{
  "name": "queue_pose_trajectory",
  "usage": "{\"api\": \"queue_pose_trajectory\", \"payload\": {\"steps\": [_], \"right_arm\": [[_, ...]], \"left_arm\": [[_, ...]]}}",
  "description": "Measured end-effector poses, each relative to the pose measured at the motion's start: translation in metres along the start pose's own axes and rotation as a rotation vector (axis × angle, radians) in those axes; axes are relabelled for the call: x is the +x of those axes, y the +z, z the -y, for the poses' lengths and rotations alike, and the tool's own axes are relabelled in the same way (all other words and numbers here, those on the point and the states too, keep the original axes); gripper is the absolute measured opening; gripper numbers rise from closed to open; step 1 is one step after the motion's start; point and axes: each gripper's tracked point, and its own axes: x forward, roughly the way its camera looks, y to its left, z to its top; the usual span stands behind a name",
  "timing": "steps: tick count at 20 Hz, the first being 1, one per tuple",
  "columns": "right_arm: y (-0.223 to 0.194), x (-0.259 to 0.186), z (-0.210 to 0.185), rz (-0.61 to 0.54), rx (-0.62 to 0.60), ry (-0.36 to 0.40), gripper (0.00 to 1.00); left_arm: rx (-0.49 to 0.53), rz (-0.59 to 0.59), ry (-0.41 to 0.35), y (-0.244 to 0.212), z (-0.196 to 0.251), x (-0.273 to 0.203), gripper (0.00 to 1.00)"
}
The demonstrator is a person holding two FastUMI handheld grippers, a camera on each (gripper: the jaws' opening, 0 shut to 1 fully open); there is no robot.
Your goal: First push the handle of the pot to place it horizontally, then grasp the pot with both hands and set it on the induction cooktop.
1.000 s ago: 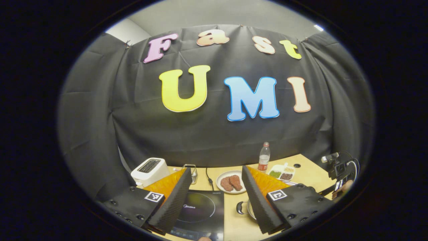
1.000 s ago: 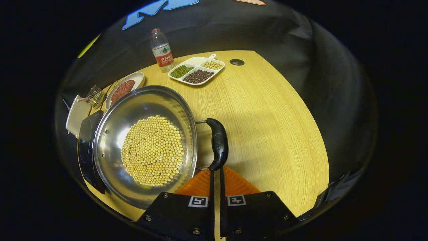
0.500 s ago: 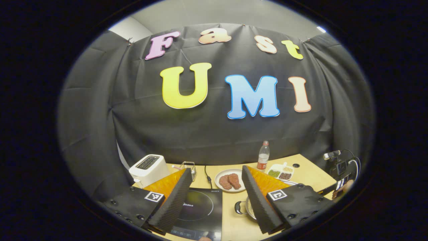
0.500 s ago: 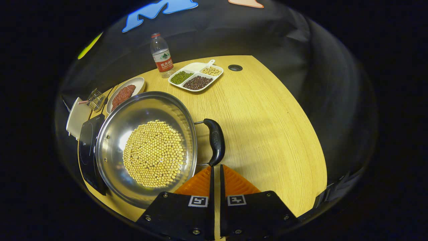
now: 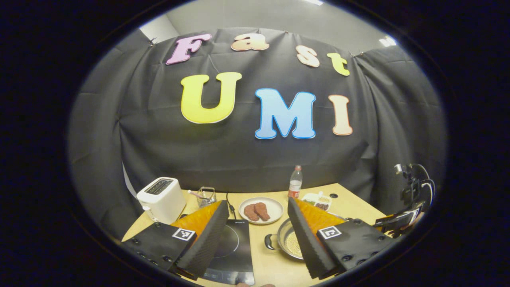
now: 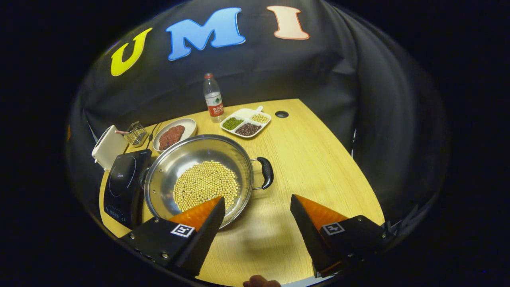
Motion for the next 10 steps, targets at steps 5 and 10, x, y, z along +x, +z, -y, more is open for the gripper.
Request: {"api": "queue_pose_trajectory", "payload": {"steps": [5, 10], "right_arm": [[0.012, -0.006, -0.007, 0.105, 0.022, 0.046, 1.00], [0.020, 0.029, -0.007, 0.151, -0.049, 0.072, 1.00]], "left_arm": [[-0.033, -0.093, -0.044, -0.056, 0.021, 0.024, 0.97], [-0.038, -0.171, -0.022, -0.119, 0.041, 0.075, 0.97]]}}
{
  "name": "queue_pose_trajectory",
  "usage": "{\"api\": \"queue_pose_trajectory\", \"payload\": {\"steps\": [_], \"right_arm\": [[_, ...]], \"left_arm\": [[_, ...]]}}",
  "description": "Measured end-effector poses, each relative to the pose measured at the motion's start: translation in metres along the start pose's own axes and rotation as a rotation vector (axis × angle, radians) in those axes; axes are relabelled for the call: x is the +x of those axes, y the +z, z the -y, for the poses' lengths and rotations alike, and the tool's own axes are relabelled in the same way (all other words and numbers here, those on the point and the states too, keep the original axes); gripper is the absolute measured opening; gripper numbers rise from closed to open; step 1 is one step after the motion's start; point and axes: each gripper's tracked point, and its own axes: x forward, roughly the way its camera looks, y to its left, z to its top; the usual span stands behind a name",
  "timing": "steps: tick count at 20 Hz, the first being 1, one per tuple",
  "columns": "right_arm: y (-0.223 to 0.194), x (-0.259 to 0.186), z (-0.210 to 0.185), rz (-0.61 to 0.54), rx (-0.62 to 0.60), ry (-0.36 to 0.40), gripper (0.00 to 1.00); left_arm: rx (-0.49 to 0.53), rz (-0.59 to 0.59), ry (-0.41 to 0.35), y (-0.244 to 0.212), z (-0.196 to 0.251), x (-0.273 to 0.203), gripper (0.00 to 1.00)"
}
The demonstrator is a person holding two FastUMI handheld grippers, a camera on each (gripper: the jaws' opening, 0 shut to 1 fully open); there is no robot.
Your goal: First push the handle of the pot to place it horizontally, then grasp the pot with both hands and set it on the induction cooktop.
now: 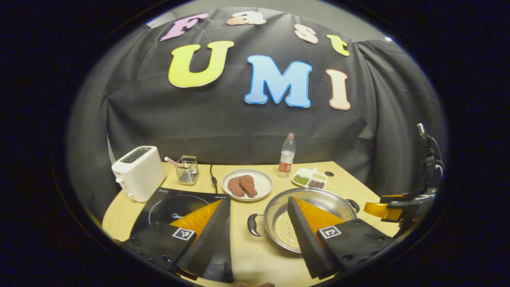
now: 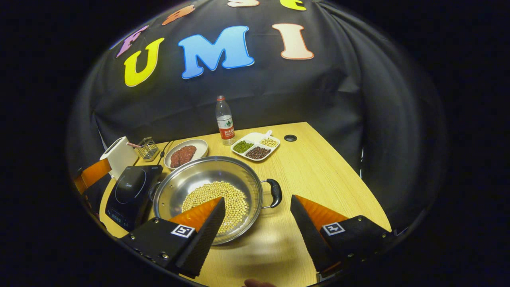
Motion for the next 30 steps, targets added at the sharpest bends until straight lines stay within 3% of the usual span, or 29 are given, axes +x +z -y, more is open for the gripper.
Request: {"api": "queue_pose_trajectory", "payload": {"steps": [4, 11, 14, 15, 19, 21, 22, 23, 25, 27, 30], "right_arm": [[-0.010, 0.041, 0.005, -0.023, -0.019, 0.018, 1.00], [-0.015, 0.081, 0.015, -0.037, -0.067, 0.014, 1.00], [-0.023, 0.094, 0.016, -0.076, -0.072, 0.009, 1.00], [-0.027, 0.100, 0.015, -0.090, -0.071, 0.013, 1.00], [-0.038, 0.116, 0.017, -0.138, -0.075, 0.011, 1.00], [-0.039, 0.121, 0.021, -0.139, -0.086, 0.000, 0.94], [-0.038, 0.124, 0.023, -0.142, -0.089, -0.007, 0.98], [-0.039, 0.126, 0.022, -0.151, -0.085, -0.002, 0.90], [-0.039, 0.128, 0.017, -0.162, -0.077, 0.020, 0.84], [-0.041, 0.129, 0.017, -0.166, -0.083, 0.020, 0.70], [-0.040, 0.126, 0.017, -0.177, -0.048, 0.027, 0.68]], "left_arm": [[-0.004, -0.067, 0.037, -0.047, 0.006, 0.046, 0.98], [0.011, -0.132, 0.086, -0.079, -0.004, 0.094, 1.00], [0.013, -0.187, 0.097, -0.098, -0.007, 0.108, 1.00], [0.016, -0.203, 0.095, -0.105, -0.007, 0.111, 0.95], [0.047, -0.219, 0.081, -0.113, -0.003, 0.118, 1.00], [0.065, -0.227, 0.078, -0.117, -0.002, 0.121, 0.92], [0.072, -0.232, 0.080, -0.119, -0.003, 0.123, 0.93], [0.073, -0.237, 0.078, -0.121, -0.003, 0.124, 0.86], [0.070, -0.246, 0.076, -0.123, -0.004, 0.126, 0.76], [0.074, -0.246, 0.068, -0.125, -0.005, 0.129, 0.75], [0.082, -0.249, 0.065, -0.125, -0.005, 0.131, 0.77]]}}
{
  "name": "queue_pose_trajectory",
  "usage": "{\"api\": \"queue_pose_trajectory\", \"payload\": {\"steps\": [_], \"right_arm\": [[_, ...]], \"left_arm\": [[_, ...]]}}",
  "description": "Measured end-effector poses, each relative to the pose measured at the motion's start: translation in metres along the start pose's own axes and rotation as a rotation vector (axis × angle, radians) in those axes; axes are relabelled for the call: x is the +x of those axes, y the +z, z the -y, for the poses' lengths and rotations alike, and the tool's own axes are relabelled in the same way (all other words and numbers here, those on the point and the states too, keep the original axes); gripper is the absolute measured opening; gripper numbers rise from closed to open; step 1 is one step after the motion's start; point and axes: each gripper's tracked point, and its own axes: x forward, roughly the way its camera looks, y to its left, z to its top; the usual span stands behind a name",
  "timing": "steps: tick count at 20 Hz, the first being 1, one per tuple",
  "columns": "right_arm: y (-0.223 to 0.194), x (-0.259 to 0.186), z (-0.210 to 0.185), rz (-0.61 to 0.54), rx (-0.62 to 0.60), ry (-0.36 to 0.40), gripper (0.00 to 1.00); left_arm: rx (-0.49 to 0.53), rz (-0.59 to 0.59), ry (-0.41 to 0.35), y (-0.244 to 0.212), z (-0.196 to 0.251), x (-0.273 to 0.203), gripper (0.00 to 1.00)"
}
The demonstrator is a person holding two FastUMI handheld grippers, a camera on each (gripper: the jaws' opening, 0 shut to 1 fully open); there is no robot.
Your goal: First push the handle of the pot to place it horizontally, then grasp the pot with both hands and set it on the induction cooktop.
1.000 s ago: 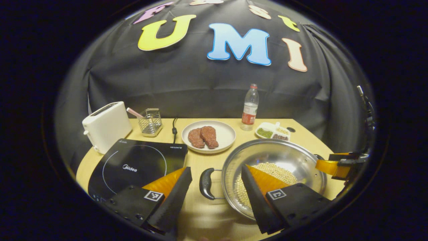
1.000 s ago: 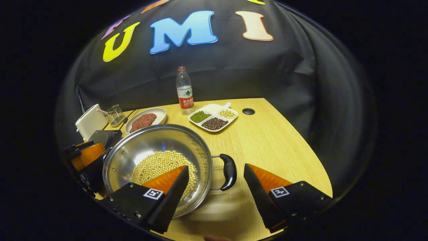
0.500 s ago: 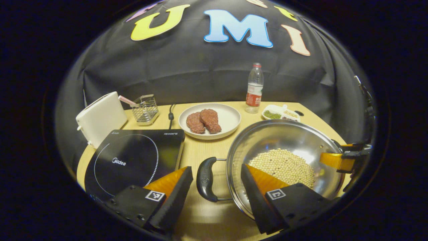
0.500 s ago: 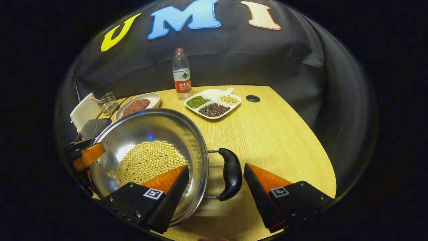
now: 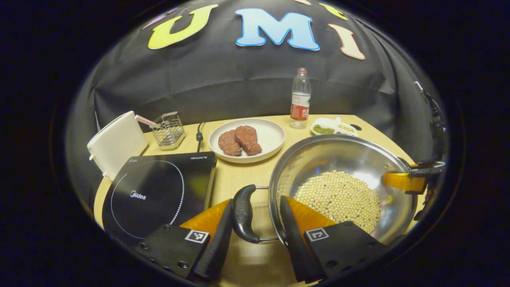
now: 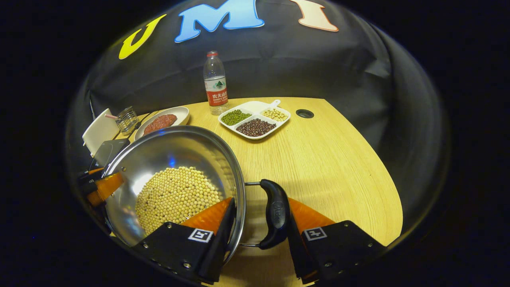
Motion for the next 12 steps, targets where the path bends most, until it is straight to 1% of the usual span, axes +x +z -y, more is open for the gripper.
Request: {"api": "queue_pose_trajectory", "payload": {"steps": [1, 3, 4, 5, 6, 7, 8, 9, 11, 12], "right_arm": [[-0.002, 0.002, 0.000, -0.015, 0.006, 0.001, 0.64], [0.000, 0.001, 0.000, -0.020, 0.016, 0.006, 0.64], [-0.001, 0.005, -0.002, -0.025, 0.045, 0.007, 0.64], [-0.003, 0.000, -0.003, -0.033, 0.056, 0.009, 0.52], [-0.004, -0.001, -0.003, -0.039, 0.048, 0.008, 0.58], [-0.005, -0.004, -0.004, -0.041, 0.047, 0.010, 0.58], [-0.003, -0.007, -0.006, -0.040, 0.051, 0.012, 0.58], [-0.003, -0.009, -0.007, -0.041, 0.051, 0.011, 0.58], [0.000, -0.018, -0.010, -0.037, 0.050, 0.007, 0.58], [0.002, -0.022, -0.012, -0.035, 0.048, 0.006, 0.58]], "left_arm": [[-0.005, -0.005, 0.002, 0.000, -0.001, -0.001, 0.75], [-0.012, -0.010, 0.004, 0.001, -0.001, -0.001, 0.68], [-0.015, -0.015, 0.002, 0.001, -0.001, 0.002, 0.66], [-0.020, -0.015, -0.004, 0.003, -0.001, -0.006, 0.62], [-0.023, -0.015, -0.007, 0.005, -0.002, -0.006, 0.64], [-0.018, -0.017, -0.006, 0.004, -0.004, -0.009, 0.64], [-0.015, -0.015, -0.008, 0.006, -0.005, -0.010, 0.60], [-0.017, -0.016, -0.009, 0.006, -0.006, -0.013, 0.64], [-0.017, -0.012, -0.012, 0.011, -0.009, -0.021, 0.64], [-0.019, -0.008, -0.014, 0.015, -0.011, -0.025, 0.60]]}}
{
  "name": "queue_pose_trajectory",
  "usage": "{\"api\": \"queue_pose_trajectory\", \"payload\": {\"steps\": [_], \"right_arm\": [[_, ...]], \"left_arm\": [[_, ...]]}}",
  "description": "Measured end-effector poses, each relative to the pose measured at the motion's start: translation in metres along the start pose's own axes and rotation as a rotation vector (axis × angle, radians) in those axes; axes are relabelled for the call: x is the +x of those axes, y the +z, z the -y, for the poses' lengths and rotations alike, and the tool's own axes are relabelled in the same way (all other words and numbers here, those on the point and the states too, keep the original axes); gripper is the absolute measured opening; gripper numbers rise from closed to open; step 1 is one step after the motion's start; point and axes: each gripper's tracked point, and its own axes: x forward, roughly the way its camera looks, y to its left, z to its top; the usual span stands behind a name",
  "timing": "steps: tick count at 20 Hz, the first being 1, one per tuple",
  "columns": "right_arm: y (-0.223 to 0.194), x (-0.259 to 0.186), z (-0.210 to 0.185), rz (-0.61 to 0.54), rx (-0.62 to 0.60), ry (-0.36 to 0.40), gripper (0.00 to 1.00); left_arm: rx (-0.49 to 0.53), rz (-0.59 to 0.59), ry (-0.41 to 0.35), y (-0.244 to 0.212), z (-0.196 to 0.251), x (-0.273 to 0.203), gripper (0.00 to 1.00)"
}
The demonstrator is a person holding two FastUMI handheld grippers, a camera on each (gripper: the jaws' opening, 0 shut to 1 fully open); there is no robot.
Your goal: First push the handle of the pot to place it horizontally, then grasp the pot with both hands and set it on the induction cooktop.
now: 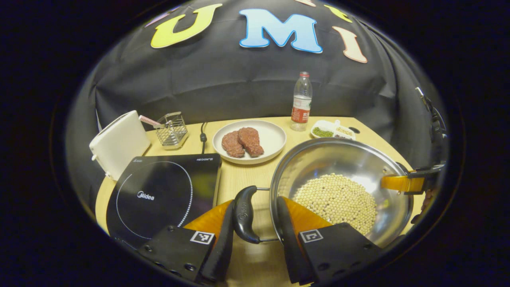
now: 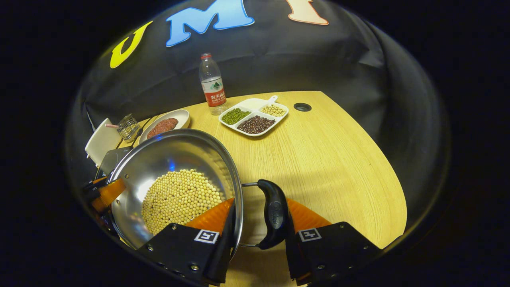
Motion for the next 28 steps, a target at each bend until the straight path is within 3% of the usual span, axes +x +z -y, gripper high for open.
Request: {"api": "queue_pose_trajectory", "payload": {"steps": [5, 9, 10, 12, 13, 25, 26, 28], "right_arm": [[0.012, -0.032, -0.012, 0.017, 0.006, -0.010, 0.58], [0.018, -0.058, -0.031, 0.021, 0.012, -0.014, 0.58], [0.020, -0.064, -0.036, 0.022, 0.016, -0.015, 0.58], [0.025, -0.074, -0.049, 0.032, 0.007, -0.016, 0.58], [0.027, -0.078, -0.057, 0.037, 0.002, -0.017, 0.58], [0.046, -0.098, -0.171, 0.055, -0.011, 0.035, 0.58], [0.046, -0.098, -0.179, 0.057, -0.014, 0.039, 0.58], [0.046, -0.097, -0.194, 0.055, -0.020, 0.045, 0.58]], "left_arm": [[-0.003, 0.020, -0.012, 0.019, -0.011, -0.029, 0.64], [-0.008, 0.034, -0.020, 0.035, -0.029, -0.056, 0.60], [-0.012, 0.037, -0.023, 0.038, -0.034, -0.062, 0.67], [-0.015, 0.052, -0.025, 0.045, -0.048, -0.073, 0.67], [-0.018, 0.053, -0.026, 0.047, -0.056, -0.077, 0.63], [-0.051, 0.093, 0.004, 0.072, -0.172, -0.122, 0.66], [-0.052, 0.098, 0.009, 0.073, -0.181, -0.124, 0.60], [-0.052, 0.098, 0.018, 0.071, -0.200, -0.126, 0.63]]}}
